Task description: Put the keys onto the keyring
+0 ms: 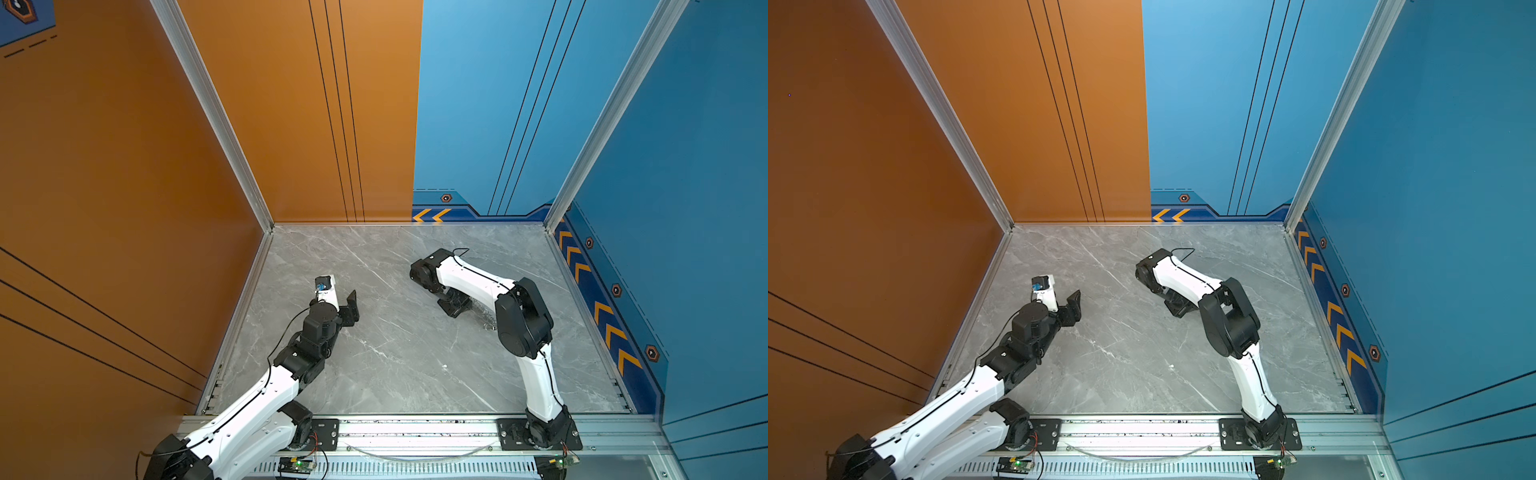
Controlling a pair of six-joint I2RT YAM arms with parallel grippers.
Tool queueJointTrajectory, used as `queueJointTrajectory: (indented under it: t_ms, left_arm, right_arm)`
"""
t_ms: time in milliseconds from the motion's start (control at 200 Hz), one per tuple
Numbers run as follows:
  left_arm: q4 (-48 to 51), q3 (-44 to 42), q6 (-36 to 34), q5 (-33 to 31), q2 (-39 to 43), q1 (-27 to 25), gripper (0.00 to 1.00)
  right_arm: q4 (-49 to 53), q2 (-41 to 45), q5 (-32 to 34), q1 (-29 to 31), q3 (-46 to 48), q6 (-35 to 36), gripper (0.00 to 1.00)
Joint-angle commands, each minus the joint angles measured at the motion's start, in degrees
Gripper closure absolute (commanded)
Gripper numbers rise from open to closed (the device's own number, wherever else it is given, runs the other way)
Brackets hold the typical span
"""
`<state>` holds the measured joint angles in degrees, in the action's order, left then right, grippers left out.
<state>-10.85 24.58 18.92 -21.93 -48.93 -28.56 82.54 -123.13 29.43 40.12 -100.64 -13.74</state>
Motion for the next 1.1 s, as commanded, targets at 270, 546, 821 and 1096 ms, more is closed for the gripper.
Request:
queueJointTrajectory:
  t_ms: [270, 546, 821, 1096]
  left_arm:
    - [0.35, -1.32, -0.67, -2.75, 2.32, 0.09, 0.24]
    - [0.66, -2.39, -3.27, -7.96, 4.39, -0.15, 0.23]
    - [-0.04, -2.51, -3.87, -7.90, 2.96, -0.10, 0.23]
    - [-0.30, -1.27, -5.84, -7.83, -1.06, 0.26, 0.17]
  right_arm:
    - [-0.56, 0.94, -8.33, 12.22, 3.83, -3.83, 0.91]
    - [-5.39, 11.89, -16.57, 18.70, 5.57, -1.32, 0.66]
    - [-14.27, 30.76, -10.12, 8.86, 13.86, -1.75, 0.64]
    - [-30.84, 44.62, -13.16, -3.70, 29.94, -3.83, 0.57]
